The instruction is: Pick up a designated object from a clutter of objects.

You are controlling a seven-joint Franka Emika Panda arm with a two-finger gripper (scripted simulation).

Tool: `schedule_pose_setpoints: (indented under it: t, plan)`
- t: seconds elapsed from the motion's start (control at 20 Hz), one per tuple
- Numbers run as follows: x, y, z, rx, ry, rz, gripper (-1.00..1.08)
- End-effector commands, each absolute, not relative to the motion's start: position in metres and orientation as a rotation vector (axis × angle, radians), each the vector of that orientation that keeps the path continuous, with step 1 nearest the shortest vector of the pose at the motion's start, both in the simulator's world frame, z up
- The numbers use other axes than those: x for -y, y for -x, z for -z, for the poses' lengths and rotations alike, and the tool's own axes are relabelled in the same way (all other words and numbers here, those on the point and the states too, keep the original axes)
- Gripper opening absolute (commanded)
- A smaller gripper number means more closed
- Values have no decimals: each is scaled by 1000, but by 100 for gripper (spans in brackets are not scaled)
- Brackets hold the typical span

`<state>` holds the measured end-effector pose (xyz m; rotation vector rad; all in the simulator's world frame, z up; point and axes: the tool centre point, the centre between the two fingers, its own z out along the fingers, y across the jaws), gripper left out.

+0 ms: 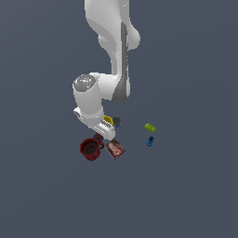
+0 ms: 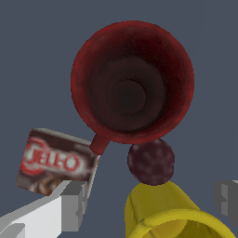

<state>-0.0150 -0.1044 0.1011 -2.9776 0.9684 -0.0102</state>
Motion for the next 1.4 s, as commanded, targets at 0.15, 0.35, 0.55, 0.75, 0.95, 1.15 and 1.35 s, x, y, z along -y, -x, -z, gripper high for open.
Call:
schedule_pose_setpoints:
  t: [0.15,0.35,0.55,0.75,0.95,1.15,1.35]
  plan:
    - [114,25,-81,-1058,2957,1,100]
    - [115,26,-80,-1062,2956,-1,100]
    - [115,27,-75,-1063,2956,-1,100]
    - [115,27,-61,-1065,2955,-1,100]
    - [115,28,-41,-1068,2955,0,100]
    - [116,28,-31,-1070,2954,0,100]
    - [116,27,-28,-1070,2954,0,-100]
